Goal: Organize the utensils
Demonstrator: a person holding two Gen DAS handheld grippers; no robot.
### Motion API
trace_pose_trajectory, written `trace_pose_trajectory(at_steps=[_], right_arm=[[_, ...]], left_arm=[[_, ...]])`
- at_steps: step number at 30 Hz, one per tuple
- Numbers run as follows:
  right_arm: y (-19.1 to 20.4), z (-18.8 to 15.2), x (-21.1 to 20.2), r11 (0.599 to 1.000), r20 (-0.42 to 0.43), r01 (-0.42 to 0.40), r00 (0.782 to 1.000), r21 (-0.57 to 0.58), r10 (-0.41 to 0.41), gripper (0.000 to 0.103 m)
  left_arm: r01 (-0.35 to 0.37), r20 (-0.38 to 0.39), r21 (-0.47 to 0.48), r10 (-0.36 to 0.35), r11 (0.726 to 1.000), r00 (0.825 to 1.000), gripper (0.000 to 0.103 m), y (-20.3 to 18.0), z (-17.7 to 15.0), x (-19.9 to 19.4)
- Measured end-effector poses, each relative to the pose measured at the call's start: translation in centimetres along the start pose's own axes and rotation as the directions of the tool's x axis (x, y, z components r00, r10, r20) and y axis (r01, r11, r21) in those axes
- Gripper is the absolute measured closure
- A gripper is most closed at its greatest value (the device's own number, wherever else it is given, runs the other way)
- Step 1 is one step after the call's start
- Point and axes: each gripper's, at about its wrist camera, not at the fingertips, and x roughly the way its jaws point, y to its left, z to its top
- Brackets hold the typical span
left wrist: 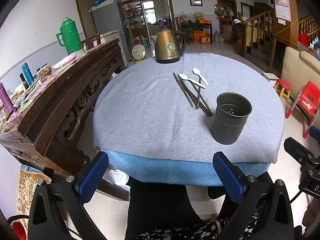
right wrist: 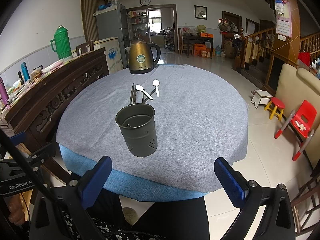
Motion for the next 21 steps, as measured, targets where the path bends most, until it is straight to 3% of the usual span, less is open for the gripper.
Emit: trace_pose_trajectory(at_steps=[21], right_arm=[[0.04,0.11,0.20,1.000,-0.006,0.013,1.000,0.003,-0.013,0.000]], left_arm=[[0.009,-0.012,0.004,-0.008,1.000,1.000,0.000,-0.20,0.05,0.36]])
